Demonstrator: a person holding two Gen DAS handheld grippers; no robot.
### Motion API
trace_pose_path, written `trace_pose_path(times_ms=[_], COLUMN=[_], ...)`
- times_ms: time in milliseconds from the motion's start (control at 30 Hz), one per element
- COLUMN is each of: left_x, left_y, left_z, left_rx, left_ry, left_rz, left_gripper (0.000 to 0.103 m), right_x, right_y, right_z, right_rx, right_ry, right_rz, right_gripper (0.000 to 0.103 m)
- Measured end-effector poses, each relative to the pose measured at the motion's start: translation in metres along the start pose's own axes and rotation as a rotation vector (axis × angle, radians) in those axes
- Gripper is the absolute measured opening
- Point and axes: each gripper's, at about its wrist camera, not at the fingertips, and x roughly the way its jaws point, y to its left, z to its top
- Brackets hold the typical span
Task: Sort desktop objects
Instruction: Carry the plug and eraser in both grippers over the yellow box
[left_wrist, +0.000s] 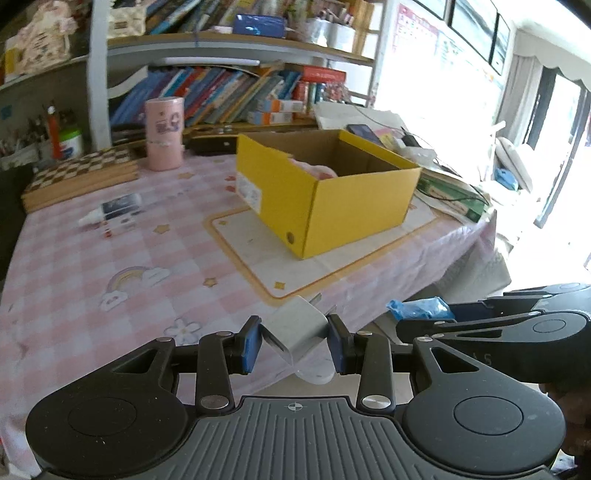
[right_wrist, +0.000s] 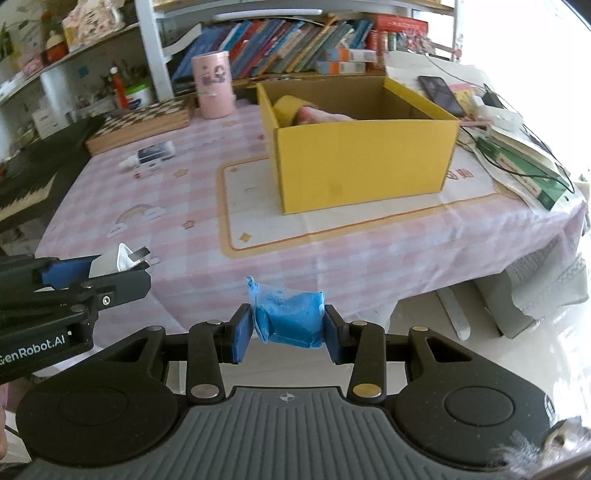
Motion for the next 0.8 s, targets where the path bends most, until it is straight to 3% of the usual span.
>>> trace_pose_path(times_ms=[667, 800], left_x=[0.077, 0.088], left_y=[-0.064, -0.082], left_z=[0.063, 0.078], left_rx=[0.002, 0.013], left_ry=[0.003, -0.036], left_rz=[0.035, 0.062], left_gripper=[0.036, 0.036], right_x=[0.040, 0.039], right_y=[-0.104, -0.126], right_z=[0.061, 0.074], right_rx=[-0.001, -0.022], right_ry=[-0.005, -0.071], right_rz=[0.031, 0.020], right_gripper=[0.037, 0.037])
